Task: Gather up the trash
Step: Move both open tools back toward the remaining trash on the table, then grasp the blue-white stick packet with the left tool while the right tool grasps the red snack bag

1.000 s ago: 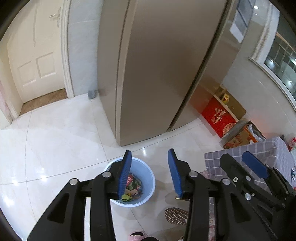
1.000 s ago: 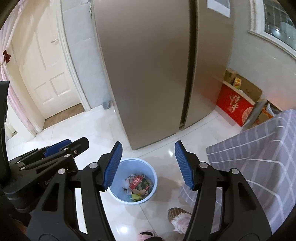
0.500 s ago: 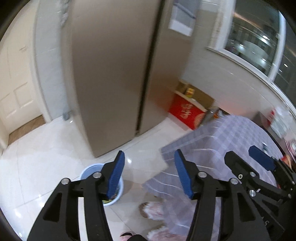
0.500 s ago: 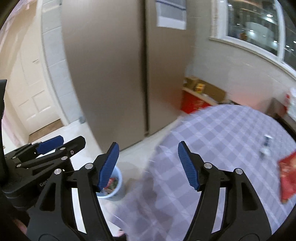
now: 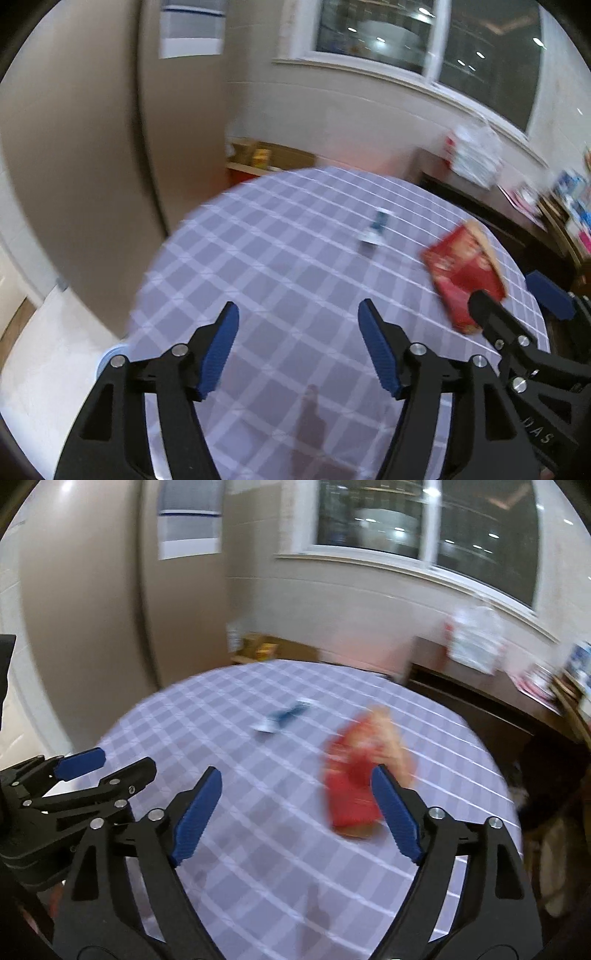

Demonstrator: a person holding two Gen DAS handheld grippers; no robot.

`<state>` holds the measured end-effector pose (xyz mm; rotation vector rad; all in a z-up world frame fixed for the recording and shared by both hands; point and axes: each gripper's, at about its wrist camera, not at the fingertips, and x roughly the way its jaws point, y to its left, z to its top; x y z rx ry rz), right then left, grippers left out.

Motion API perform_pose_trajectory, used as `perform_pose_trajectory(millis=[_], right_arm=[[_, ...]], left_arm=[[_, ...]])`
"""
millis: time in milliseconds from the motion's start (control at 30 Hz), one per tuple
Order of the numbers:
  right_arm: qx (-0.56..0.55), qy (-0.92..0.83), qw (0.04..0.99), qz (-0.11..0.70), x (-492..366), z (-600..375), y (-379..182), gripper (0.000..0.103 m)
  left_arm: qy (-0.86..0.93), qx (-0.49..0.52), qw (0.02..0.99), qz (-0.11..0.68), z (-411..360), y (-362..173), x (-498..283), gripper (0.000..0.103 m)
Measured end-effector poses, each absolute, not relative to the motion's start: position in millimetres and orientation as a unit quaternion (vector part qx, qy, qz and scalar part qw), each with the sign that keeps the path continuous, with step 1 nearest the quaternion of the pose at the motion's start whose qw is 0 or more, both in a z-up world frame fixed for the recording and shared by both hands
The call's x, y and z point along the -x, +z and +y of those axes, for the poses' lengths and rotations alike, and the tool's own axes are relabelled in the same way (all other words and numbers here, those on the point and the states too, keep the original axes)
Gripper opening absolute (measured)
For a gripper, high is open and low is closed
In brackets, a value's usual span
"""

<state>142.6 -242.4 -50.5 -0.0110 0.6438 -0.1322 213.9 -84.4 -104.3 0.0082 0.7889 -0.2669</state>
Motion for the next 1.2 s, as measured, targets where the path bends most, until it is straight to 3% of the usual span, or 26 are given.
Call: perform_pose_trajectory(millis=[233, 600, 633, 667, 867, 1133, 1200], right_arm=[[-0.039, -0.117, 0.932, 0.341, -141.1, -306.0, -67.8, 0.087], [-0.138, -0.049, 0.914, 0.379, -186.1, -333.5, -97.8, 0.086], [-0.136, -0.046, 0.915, 0.377, -192.5, -331.3, -97.9, 0.078], [-0.130, -0.046, 0.915, 0.378, -197.2, -329.6, -97.9, 0.045], [-0.093, -0.050, 0.921, 0.374, -221.3, -320.6, -89.9, 0.034], [-0.082, -0.058, 0.927, 0.361, -241.0, -327.4, -88.4, 0.032], [-0.083, -0.056, 0.928, 0.360, -243.6, -328.4, -89.5, 0.032]], left_arm=[[-0.161, -0.048, 0.897, 0.409, -155.4, -122.7, -230.8, 0.069], [-0.148, -0.079, 0.896, 0.412, -168.3, -133.2, -270.3, 0.070], [-0.145, -0.081, 0.897, 0.411, -168.8, -133.1, -275.0, 0.070], [-0.144, -0.081, 0.898, 0.409, -169.8, -132.5, -278.8, 0.070], [-0.153, -0.121, 0.899, 0.393, -187.8, -132.0, -309.3, 0.070], [-0.156, -0.148, 0.893, 0.394, -204.1, -143.2, -341.9, 0.069], [-0.164, -0.161, 0.889, 0.396, -211.0, -147.2, -344.3, 0.056]])
